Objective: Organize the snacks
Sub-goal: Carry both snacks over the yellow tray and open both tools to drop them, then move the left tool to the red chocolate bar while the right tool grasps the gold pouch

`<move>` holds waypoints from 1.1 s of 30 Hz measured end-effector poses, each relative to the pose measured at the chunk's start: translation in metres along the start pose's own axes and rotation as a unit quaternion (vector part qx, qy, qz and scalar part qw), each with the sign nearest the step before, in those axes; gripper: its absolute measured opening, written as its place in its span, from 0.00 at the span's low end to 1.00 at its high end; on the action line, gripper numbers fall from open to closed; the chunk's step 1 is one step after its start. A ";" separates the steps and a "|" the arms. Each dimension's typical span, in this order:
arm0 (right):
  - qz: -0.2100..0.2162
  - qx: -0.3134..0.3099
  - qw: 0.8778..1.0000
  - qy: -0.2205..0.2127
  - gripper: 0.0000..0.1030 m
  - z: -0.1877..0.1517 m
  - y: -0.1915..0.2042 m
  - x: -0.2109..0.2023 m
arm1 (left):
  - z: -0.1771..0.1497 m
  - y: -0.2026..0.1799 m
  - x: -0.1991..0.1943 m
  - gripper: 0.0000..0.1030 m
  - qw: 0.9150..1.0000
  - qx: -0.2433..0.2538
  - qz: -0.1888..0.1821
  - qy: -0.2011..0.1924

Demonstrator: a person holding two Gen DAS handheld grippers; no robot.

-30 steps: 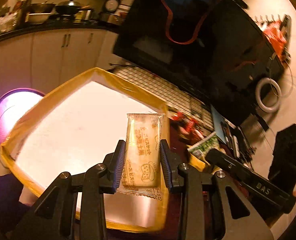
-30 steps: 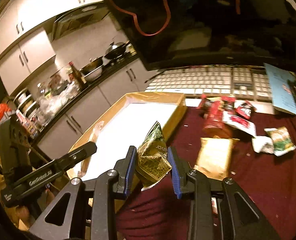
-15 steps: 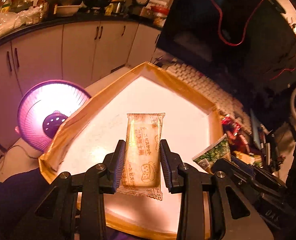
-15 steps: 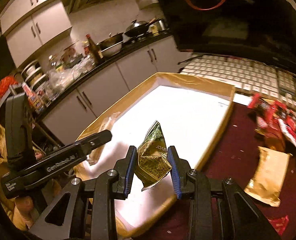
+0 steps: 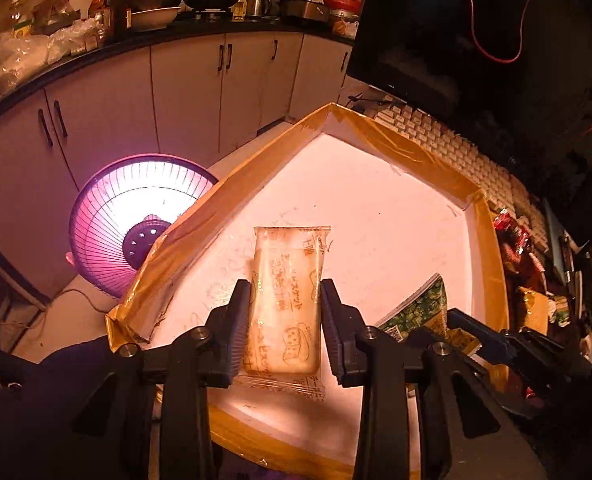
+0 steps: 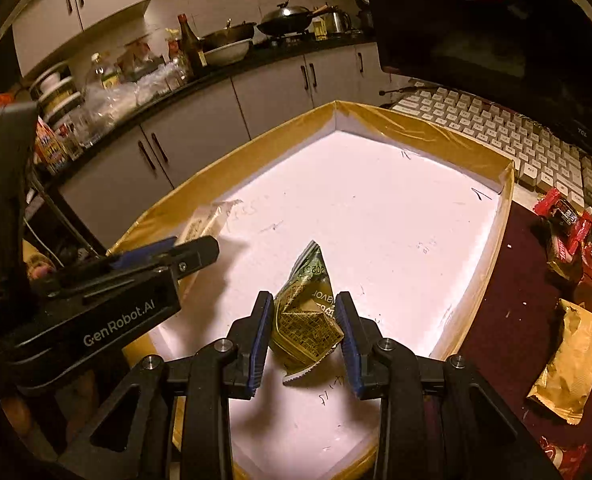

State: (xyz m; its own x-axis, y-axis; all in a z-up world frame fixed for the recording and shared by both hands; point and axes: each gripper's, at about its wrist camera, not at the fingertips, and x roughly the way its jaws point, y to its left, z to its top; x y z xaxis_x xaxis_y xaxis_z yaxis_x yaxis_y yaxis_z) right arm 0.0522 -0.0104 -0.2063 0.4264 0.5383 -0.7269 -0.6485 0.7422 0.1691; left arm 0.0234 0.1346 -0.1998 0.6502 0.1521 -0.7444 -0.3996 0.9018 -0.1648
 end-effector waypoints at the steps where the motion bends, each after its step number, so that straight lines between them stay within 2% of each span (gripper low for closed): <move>1: -0.002 -0.002 1.000 0.000 0.34 -0.001 0.000 0.000 | 0.000 0.000 0.000 0.31 1.000 0.000 0.001 0.000; 4: 0.003 0.001 1.000 0.001 0.35 -0.002 -0.002 -0.001 | 0.001 -0.001 0.000 0.39 1.000 0.006 0.005 0.003; 6: 0.012 0.008 1.000 -0.008 0.45 -0.003 -0.005 -0.008 | 0.001 -0.001 -0.003 0.52 1.000 -0.003 -0.002 -0.003; 8: 0.013 0.013 1.000 -0.021 0.57 -0.005 -0.009 -0.016 | 0.001 0.000 -0.008 0.59 1.000 -0.010 -0.009 -0.011; 15: 0.040 0.067 0.995 -0.067 0.66 -0.015 -0.043 -0.059 | -0.004 -0.018 -0.024 0.61 0.999 0.006 -0.030 -0.026; 19: 0.035 0.119 0.988 -0.094 0.66 -0.027 -0.078 -0.089 | -0.009 -0.038 -0.038 0.62 0.997 0.023 -0.066 -0.036; 23: 0.013 0.184 0.977 -0.111 0.66 -0.051 -0.129 -0.121 | -0.019 -0.072 -0.055 0.62 0.989 0.062 -0.125 -0.039; 25: 0.017 0.218 0.969 -0.117 0.68 -0.062 -0.154 -0.134 | -0.024 -0.090 -0.062 0.63 0.984 0.090 -0.151 -0.036; 27: 0.016 0.256 0.960 -0.116 0.68 -0.075 -0.181 -0.143 | -0.030 -0.106 -0.065 0.68 0.978 0.106 -0.178 -0.025; 29: 0.003 0.274 0.956 -0.106 0.68 -0.084 -0.198 -0.144 | -0.038 -0.124 -0.063 0.69 0.970 0.127 -0.206 -0.004; 33: -0.022 0.304 0.949 -0.082 0.68 -0.100 -0.222 -0.138 | -0.058 -0.159 -0.061 0.69 0.961 0.186 -0.206 0.003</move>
State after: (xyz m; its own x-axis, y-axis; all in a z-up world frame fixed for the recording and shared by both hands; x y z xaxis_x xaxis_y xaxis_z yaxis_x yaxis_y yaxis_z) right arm 0.0744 -0.2886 -0.2101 0.5698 0.5197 -0.6366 -0.1653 0.8313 0.5306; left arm 0.0095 -0.0419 -0.1656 0.6992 -0.2511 -0.6694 0.1516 0.9671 -0.2044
